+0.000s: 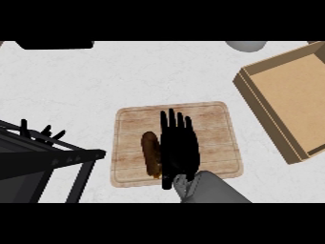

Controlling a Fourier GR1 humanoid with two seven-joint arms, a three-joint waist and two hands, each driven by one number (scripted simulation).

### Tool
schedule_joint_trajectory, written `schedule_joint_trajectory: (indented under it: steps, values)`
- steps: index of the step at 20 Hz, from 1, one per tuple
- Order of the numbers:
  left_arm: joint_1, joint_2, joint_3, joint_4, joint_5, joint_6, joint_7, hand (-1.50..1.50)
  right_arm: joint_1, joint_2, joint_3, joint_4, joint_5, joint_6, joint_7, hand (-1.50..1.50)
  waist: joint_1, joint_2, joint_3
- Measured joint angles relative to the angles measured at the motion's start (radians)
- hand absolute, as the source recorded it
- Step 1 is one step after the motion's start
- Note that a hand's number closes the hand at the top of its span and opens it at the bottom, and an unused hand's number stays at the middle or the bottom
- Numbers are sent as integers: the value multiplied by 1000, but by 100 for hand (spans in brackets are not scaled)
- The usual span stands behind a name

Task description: Pick the lemon from the cutting board and place it in the cardboard box

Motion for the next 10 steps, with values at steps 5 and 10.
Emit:
schedule_joint_trajectory:
  steps: [5, 10]
  values:
    - [-1, -8, 7, -3, -9, -9, 9, 0, 4, 4, -13, 44, -2, 1, -15, -150, 1, 0, 0]
    - [-4, -18, 12, -4, -22, -13, 13, 0, 6, 6, -13, 82, 1, -5, -21, -150, 4, 0, 0]
